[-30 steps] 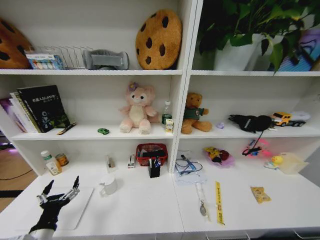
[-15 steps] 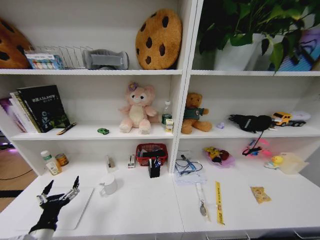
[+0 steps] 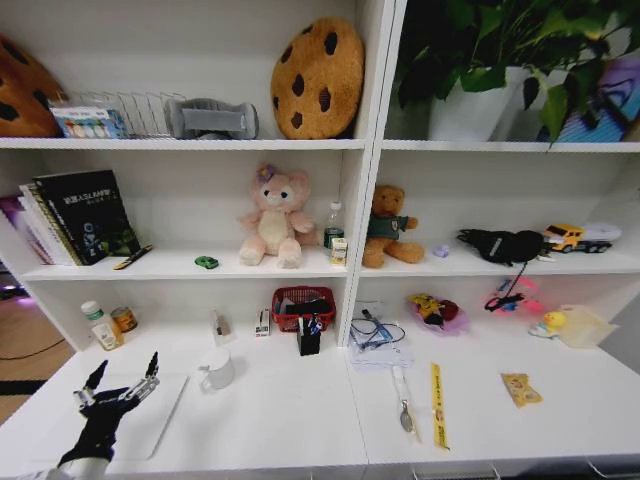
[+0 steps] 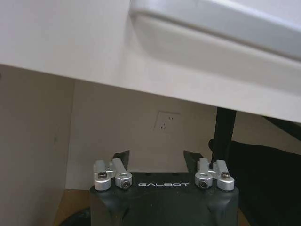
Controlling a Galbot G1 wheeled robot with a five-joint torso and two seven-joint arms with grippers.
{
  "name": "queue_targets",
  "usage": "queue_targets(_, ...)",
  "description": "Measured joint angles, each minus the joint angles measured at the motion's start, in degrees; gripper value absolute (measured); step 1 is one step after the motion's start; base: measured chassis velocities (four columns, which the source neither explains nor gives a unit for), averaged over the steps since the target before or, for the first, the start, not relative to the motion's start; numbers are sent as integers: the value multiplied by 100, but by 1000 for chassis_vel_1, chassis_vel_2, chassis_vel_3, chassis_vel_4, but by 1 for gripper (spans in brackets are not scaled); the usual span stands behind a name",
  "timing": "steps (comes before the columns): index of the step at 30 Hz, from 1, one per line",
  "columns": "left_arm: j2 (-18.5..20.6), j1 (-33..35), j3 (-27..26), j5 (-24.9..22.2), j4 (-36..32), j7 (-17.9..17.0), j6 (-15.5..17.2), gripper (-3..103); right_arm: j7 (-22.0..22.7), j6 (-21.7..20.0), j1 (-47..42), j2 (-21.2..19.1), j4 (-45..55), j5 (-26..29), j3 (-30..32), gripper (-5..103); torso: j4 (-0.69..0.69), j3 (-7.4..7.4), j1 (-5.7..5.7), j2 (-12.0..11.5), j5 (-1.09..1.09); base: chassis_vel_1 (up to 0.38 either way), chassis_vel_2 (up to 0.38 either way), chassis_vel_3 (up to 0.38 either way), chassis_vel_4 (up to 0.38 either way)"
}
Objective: Organize the objects on the table.
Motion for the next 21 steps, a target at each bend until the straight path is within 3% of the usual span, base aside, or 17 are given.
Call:
queue_targets(6,0,0,0,0,0,0,0,100,83,122,-897,65,848,-221,133,93,-1,-1,0,1,0,0,0,0,0)
queue_targets(9,0,0,0,0,0,0,0,100,188,223,-1226,128,1121,-327,222,99,1,-1,0,1,-1,0,0,0,0)
queue_targets(14,0,0,0,0,0,0,0,100,341,359,-1848,235,1584,-450,293,100,0,-1,0,1,0,0,0,0,0)
queue_targets(19,0,0,0,0,0,0,0,100,917,738,-2734,391,2124,-1545,282,100,-1,-1,0,1,0,0,0,0,0)
queue_targets(21,0,0,0,0,0,0,0,100,1042,766,-2915,416,2311,-1705,291,100,-1,-1,0,1,0,0,0,0,0)
